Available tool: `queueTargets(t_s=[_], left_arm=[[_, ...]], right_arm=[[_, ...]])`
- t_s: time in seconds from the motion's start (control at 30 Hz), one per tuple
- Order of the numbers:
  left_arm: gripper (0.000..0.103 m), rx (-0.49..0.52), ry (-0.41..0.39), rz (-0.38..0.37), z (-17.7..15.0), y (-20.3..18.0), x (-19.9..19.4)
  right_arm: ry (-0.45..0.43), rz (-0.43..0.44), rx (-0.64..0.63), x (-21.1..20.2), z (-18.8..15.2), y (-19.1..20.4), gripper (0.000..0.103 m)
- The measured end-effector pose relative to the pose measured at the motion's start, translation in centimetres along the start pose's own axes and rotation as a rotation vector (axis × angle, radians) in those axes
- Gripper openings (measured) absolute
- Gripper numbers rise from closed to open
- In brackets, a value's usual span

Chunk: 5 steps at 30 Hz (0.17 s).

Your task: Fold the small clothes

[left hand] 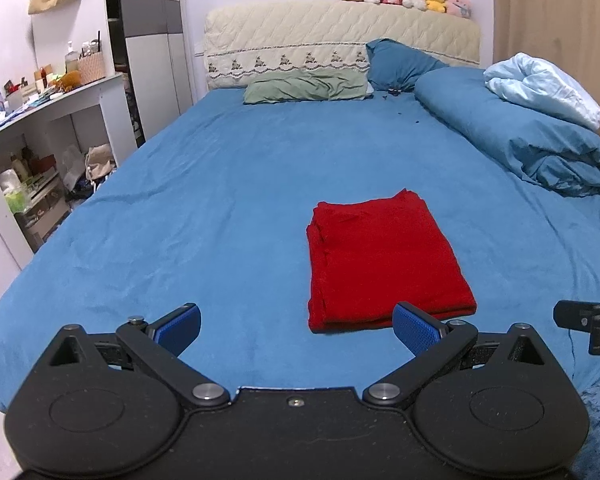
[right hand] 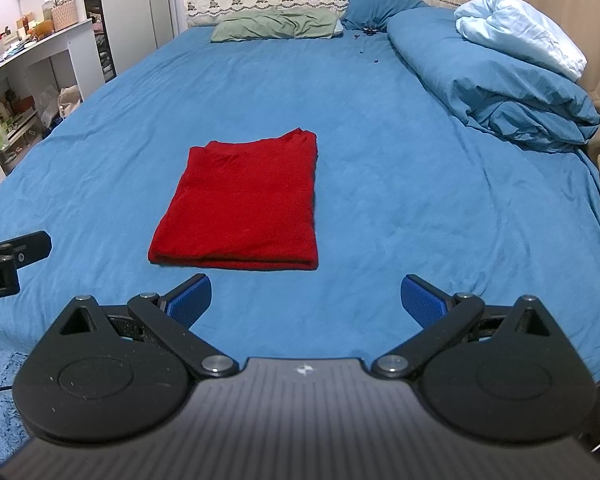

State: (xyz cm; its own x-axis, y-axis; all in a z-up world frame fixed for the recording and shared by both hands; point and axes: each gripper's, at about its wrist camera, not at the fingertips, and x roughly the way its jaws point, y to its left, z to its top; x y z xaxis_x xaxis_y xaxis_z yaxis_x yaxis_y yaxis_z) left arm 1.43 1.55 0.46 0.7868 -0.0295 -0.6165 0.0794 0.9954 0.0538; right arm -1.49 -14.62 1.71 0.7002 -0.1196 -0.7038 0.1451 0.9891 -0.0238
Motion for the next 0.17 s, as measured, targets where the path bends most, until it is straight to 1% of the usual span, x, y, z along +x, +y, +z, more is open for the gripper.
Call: queueTargets(t_s=[0.17], left_arm=[[0.103,0.01,-0.011,0.002,-0.08,-0.29,0.18]], right_arm=[[0.003,0.001,0.003,0.21,0.0,0.0,0.103]])
